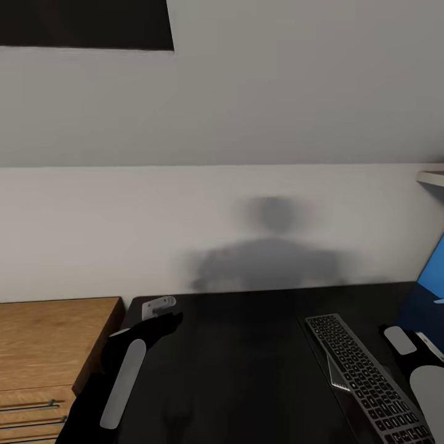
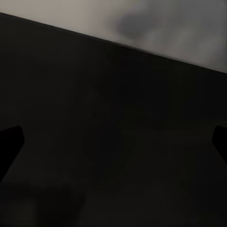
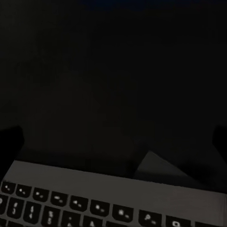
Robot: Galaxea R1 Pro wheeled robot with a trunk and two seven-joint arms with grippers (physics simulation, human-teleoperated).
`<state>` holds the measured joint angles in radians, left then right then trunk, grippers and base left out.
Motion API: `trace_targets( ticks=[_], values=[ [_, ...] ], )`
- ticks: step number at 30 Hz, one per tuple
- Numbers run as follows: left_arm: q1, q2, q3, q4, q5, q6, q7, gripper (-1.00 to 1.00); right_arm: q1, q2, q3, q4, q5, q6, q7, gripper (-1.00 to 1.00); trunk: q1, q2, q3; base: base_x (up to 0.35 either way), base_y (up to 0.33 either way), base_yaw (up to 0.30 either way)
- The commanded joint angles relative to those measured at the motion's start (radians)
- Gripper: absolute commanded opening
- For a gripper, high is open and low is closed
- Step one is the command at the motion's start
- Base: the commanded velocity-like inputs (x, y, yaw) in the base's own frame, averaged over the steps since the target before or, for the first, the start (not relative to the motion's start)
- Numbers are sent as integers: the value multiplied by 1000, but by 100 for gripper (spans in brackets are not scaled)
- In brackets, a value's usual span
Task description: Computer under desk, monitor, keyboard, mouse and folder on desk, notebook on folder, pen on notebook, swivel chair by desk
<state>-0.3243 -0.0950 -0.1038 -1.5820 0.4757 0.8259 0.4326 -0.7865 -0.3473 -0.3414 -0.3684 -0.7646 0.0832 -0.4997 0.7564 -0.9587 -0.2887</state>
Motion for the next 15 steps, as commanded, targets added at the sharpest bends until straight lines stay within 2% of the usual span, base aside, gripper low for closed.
trace_targets(
  ticks=[1, 7, 15],
  values=[
    [-1, 0, -1, -1, 11, 2, 10, 100, 0, 0, -2, 0, -2, 6, -4, 100, 4, -8, -5, 0, 0, 0],
    [-1, 0, -1, -1, 11, 2, 11, 100, 0, -3, -2, 6, -2, 6, -5, 100, 27, -50, -23, 0, 0, 0],
    [-1, -1, -2, -1, 11, 2, 11, 100, 0, -37, -1, 5, 1, -3, -5, 100, 58, -106, -48, 0, 0, 0]
  ],
)
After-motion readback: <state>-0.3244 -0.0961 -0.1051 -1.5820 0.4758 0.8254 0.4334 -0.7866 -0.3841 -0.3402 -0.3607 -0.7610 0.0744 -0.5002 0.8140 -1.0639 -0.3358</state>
